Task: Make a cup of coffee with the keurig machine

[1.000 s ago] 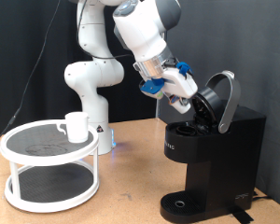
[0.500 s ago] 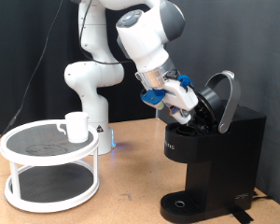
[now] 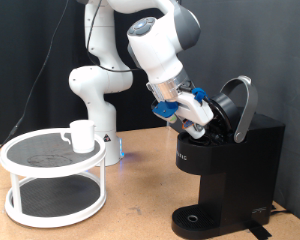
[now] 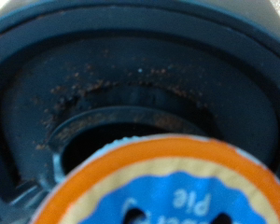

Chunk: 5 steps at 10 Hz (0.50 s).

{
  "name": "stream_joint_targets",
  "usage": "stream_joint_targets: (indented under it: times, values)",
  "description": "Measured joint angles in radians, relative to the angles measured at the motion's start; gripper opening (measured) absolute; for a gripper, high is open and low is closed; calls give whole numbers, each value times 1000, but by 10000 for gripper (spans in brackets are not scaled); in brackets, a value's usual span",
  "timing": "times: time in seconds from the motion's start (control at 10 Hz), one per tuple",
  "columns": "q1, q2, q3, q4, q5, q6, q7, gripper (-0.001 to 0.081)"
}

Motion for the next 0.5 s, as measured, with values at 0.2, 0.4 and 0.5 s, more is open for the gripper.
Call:
stream_joint_targets:
  times: [0.2, 0.4, 0.5]
  values:
    - [0, 8, 7, -1, 1, 5, 0, 350]
    - [0, 9, 10, -2, 2, 5, 0, 563]
    - [0, 9, 10, -2, 4, 5, 0, 563]
